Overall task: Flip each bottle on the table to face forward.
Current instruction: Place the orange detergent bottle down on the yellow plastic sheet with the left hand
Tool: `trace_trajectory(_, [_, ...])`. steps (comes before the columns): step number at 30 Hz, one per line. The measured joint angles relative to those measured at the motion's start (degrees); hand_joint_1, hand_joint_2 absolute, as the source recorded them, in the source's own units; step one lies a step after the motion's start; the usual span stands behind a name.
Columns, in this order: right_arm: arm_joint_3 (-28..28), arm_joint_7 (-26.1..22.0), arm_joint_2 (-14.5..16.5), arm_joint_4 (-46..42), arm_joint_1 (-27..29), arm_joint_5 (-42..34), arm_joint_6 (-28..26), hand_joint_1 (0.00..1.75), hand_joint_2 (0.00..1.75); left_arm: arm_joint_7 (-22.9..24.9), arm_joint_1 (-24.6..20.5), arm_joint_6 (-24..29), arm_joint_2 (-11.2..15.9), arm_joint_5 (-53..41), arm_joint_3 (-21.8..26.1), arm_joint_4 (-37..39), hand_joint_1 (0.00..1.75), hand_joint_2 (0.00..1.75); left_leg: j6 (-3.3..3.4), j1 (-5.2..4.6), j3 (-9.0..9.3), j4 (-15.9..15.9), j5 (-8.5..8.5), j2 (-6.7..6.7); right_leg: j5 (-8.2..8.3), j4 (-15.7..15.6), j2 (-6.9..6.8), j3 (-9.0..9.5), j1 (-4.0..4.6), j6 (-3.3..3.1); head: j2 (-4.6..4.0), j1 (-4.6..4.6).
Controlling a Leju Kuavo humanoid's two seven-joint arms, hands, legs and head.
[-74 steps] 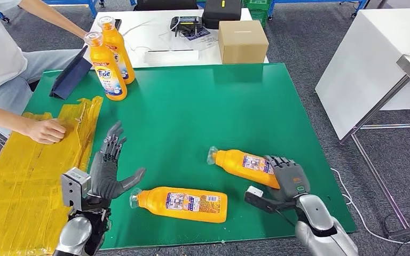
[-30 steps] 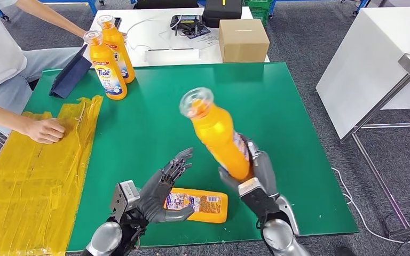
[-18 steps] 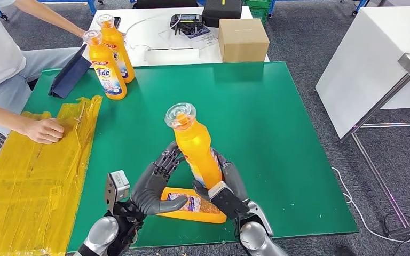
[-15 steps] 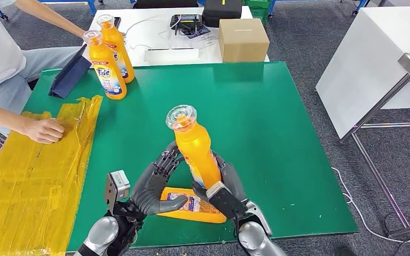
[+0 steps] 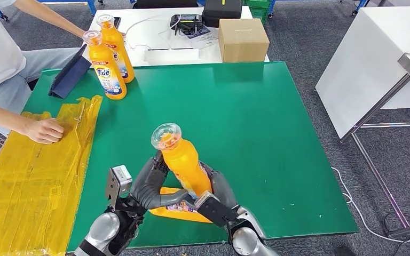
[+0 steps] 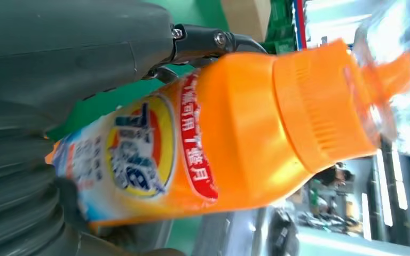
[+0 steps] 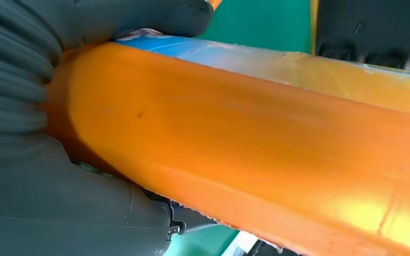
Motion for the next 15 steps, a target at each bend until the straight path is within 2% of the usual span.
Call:
trace_trajectory(8, [1.2,0.0,0.1,0.0,0.0,-0.8,0.2,1.75,1.75,0.3,-0.9,8.2,-0.8,-6.0,0.0,1.8,0.0,1.75,0.0,0.0,0.02,0.0,0.0,0.0,0.0,0.0,0.0,0.0,0.01,0.0,0.0,-0.01])
trace_trajectory(9, [1.2,0.0,0.1,-0.1,0.0,-0.9,0.2,1.75,1.75,0.3,-1.0,8.7,-0.9,-6.6,-0.1,1.9,0.18,1.75,0.0,0.0,0.02,0.0,0.0,0.0,0.0,0.0,0.01,0.01,0.01,0.0,0.0,-0.01])
trace_trajectory(12, [1.3,0.1,0.1,-0.1,0.0,-1.2,0.1,1.75,1.75,0.3,-1.1,9.8,-1.2,-7.9,-0.2,2.4,1.49,1.75,0.0,0.01,0.02,0.0,0.0,0.0,0.0,0.0,0.0,0.01,0.01,0.0,0.0,-0.01])
trace_trajectory(13, [1.3,0.1,0.1,-0.1,0.0,-1.2,0.0,1.75,1.75,0.3,-1.2,10.1,-1.3,-8.2,-0.2,2.6,1.75,1.75,0.0,0.0,0.02,0.0,0.0,0.0,0.0,0.0,0.0,0.01,0.0,0.0,0.0,-0.01])
trace_trajectory(15, [1.3,0.1,0.1,-0.1,0.0,-1.3,-0.3,1.75,1.75,0.3,-1.2,10.3,-1.5,-8.1,-0.5,2.8,1.75,1.75,0.0,0.0,0.02,0.0,0.0,0.0,0.0,0.0,0.0,0.01,0.0,0.0,0.0,0.0])
